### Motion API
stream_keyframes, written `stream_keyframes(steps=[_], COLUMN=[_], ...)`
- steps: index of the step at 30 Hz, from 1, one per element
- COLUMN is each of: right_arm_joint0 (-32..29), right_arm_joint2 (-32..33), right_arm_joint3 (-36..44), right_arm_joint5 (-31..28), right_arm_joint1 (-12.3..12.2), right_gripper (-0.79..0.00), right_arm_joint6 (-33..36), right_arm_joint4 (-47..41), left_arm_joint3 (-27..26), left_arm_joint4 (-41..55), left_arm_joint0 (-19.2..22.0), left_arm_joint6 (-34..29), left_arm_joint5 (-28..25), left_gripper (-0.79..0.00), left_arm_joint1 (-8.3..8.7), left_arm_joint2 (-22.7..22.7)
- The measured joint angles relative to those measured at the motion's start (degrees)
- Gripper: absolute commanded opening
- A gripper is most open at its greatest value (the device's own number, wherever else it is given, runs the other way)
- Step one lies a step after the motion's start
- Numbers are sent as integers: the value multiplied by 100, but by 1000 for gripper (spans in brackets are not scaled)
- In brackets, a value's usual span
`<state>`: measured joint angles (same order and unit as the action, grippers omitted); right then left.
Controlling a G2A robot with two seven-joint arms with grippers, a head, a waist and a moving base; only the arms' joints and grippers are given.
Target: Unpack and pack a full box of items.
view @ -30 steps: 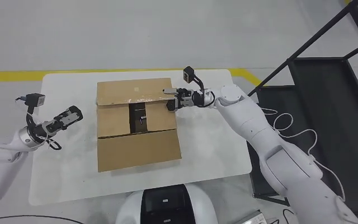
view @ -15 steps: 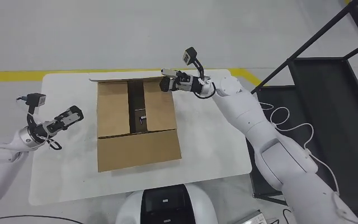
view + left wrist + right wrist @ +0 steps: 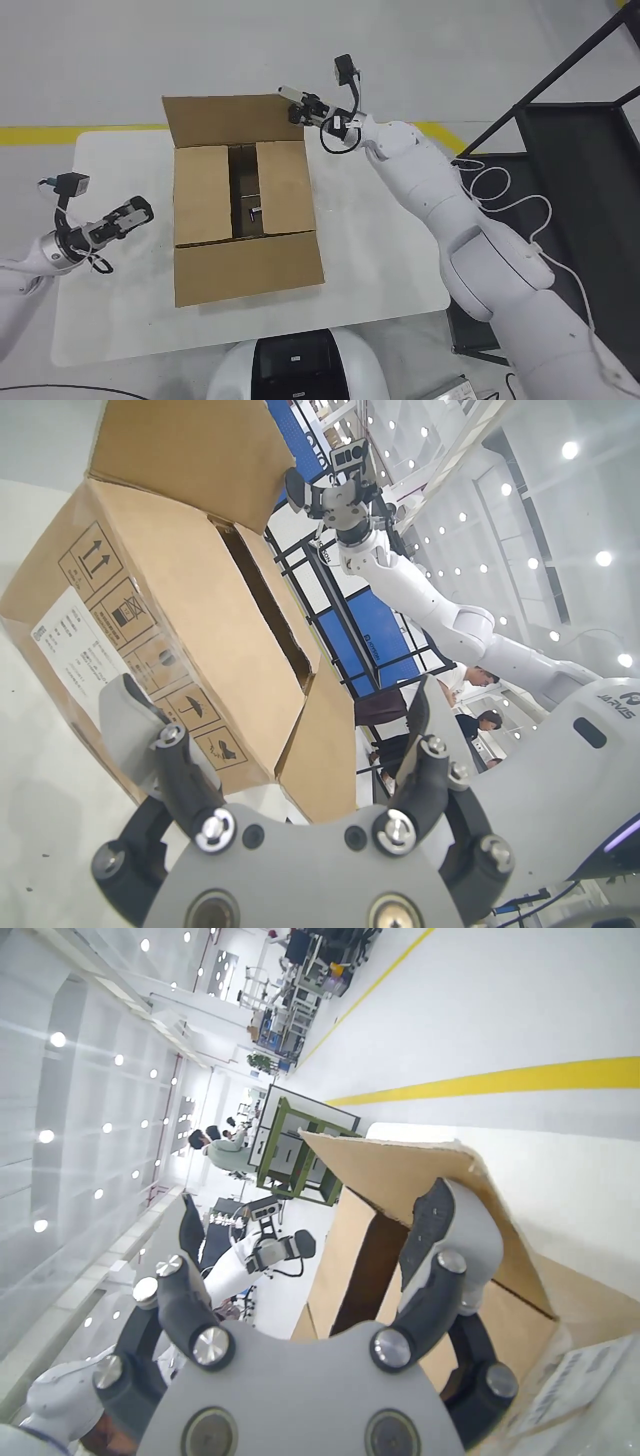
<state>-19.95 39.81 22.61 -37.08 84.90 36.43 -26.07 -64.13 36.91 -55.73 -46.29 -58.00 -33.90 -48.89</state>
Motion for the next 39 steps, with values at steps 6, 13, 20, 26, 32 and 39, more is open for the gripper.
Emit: stream_keyframes(steps=[6, 13, 20, 26, 32, 39], right_arm_joint0=[144, 215, 245, 264, 241, -71], right_arm_joint2=[-203, -320, -412, -359, -140, 68], right_arm_joint3=[-394, -701, -896, -934, -776, -429], right_arm_joint5=[291, 552, 828, 664, -108, -100], right_arm_joint1=[222, 423, 591, 668, 652, 624], right_gripper=[0, 0, 0, 0, 0, 0], right_arm_joint6=[-644, -875, -1014, -999, -366, 1179], right_arm_joint4=[596, 986, 1362, 1426, 1107, 531], left_arm_joint3=[-25, -16, 40, 80, 64, 8], left_arm_joint4=[-15, -24, 12, 21, 24, 131], left_arm_joint0=[23, 104, 208, 280, 347, 391], left_arm_joint6=[0, -1, -6, 0, 0, 0], left_arm_joint5=[0, 1, 6, 0, 0, 0], left_gripper=[0, 0, 0, 0, 0, 0], left_arm_joint1=[14, 10, -5, -7, -6, -16], left_arm_joint2=[31, 136, 260, 342, 409, 396])
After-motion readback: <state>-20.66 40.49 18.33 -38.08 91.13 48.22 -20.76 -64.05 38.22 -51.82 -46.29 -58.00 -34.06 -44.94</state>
